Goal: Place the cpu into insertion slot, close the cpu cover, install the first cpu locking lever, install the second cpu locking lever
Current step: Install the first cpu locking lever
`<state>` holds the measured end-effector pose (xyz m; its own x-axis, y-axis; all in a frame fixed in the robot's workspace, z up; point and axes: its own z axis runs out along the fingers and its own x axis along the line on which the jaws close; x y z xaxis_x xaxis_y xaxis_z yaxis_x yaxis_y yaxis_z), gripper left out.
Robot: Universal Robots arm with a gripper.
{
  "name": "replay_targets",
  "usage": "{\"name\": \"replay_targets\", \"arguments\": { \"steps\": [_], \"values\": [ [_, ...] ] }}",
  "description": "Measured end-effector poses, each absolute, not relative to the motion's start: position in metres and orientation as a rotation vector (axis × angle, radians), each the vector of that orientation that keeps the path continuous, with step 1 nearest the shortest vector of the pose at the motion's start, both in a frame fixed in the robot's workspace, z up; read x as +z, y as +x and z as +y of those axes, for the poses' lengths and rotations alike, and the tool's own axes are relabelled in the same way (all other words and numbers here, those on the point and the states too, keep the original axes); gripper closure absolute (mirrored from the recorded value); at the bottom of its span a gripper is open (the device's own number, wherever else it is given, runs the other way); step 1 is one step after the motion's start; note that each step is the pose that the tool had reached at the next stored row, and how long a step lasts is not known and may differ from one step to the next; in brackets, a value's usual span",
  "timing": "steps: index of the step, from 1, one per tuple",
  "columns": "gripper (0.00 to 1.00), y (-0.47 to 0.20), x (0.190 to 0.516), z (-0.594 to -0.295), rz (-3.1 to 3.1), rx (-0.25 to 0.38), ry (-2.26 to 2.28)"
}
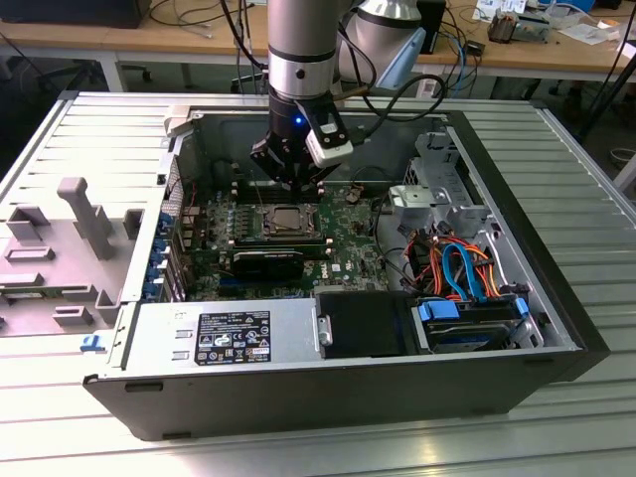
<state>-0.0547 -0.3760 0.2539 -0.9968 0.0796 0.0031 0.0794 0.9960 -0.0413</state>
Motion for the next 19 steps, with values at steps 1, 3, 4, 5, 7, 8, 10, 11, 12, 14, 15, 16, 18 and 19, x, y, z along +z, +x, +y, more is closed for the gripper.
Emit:
{"name": "replay_targets", "arguments": {
  "steps": [1, 3, 4, 5, 7, 8, 10, 11, 12, 14, 15, 16, 18, 19],
  "values": [
    [0.89, -0.0547, 0.2539, -0.376, -3.134, 0.065, -0.124],
    [0.89, -0.0547, 0.2539, -0.376, -3.134, 0.065, -0.121],
    [0.89, -0.0547, 0.2539, -0.376, -3.134, 0.065, -0.12],
    [0.89, -0.0547, 0.2539, -0.376, -3.134, 0.065, -0.119],
    [0.89, -0.0547, 0.2539, -0.376, -3.134, 0.065, -0.114],
    [0.89, -0.0547, 0.2539, -0.376, -3.134, 0.065, -0.112],
    [0.89, -0.0547, 0.2539, -0.376, -3.135, 0.065, -0.11],
    [0.89, -0.0547, 0.2539, -0.376, -3.135, 0.065, -0.108],
    [0.89, -0.0547, 0.2539, -0.376, -3.135, 0.065, -0.107],
    [0.89, -0.0547, 0.2539, -0.376, -3.135, 0.065, -0.104],
    [0.89, -0.0547, 0.2539, -0.376, -3.135, 0.065, -0.102],
    [0.89, -0.0547, 0.2539, -0.376, -3.135, 0.065, -0.101],
    [0.89, -0.0547, 0.2539, -0.376, -3.135, 0.065, -0.098],
    [0.89, -0.0547, 0.2539, -0.376, -3.135, 0.065, -0.097]
  ]
}}
